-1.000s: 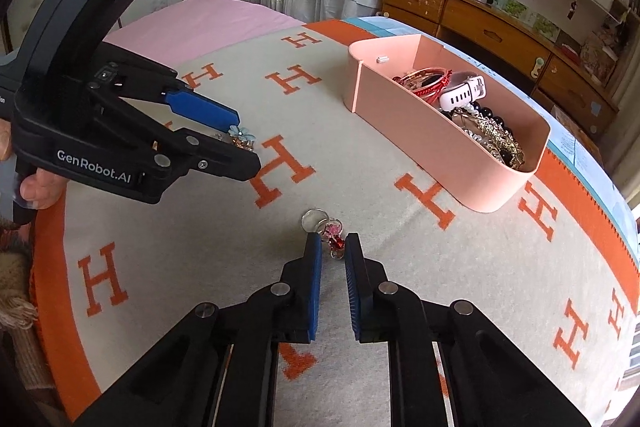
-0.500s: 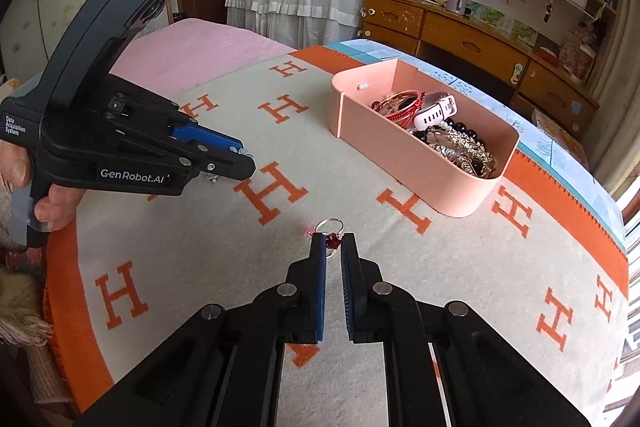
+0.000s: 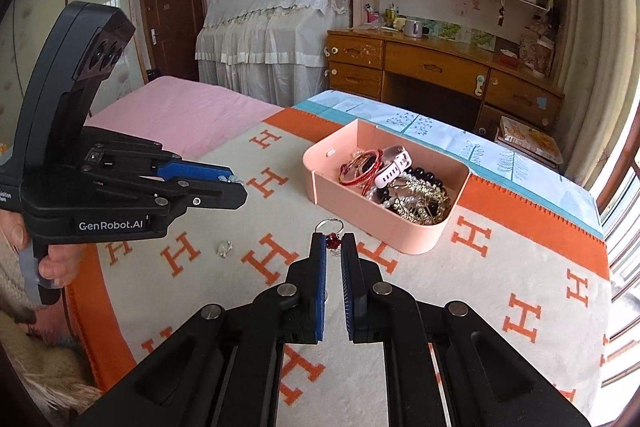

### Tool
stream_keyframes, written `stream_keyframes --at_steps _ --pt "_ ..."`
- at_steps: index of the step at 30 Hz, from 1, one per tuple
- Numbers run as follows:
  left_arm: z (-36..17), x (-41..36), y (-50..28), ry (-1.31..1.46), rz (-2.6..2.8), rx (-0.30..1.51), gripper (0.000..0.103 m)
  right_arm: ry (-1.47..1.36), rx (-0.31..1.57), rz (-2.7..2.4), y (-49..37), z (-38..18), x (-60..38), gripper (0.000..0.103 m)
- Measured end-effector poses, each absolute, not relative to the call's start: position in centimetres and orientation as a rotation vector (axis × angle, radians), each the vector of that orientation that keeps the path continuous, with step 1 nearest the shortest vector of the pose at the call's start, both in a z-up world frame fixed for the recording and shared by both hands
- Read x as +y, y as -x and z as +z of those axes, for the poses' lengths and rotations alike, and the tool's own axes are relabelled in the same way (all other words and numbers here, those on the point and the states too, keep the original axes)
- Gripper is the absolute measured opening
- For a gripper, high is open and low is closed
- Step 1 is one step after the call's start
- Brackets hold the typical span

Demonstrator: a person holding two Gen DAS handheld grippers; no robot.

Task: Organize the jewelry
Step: 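Carry the flower charm and pink charm into the pink tray and open both tools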

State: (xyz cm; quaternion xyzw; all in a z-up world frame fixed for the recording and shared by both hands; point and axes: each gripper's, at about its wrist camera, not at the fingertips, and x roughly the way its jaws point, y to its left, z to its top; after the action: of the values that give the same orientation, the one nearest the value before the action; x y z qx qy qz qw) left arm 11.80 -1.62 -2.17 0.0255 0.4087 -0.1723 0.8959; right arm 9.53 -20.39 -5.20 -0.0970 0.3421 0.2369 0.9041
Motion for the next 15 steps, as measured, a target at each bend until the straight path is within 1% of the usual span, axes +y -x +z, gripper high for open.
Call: stream_keyframes --at_steps 9,12,15 --pt "5.2 -2.3 -14.1 -0.091 -0.341 0.711 0.017 0.015 0.631 0.362 -11.3 1.7 -22.2 0.008" --pt "6.0 -2.1 -15.9 -0.080 -0.323 0.711 0.017 -0.067 0.628 0.314 -12.8 3.3 -23.1 0.008" --pt "5.5 -2.1 -18.0 -0.066 -0.300 0.729 0.017 -0.126 0.649 0.287 -14.4 3.8 -23.5 0.008"
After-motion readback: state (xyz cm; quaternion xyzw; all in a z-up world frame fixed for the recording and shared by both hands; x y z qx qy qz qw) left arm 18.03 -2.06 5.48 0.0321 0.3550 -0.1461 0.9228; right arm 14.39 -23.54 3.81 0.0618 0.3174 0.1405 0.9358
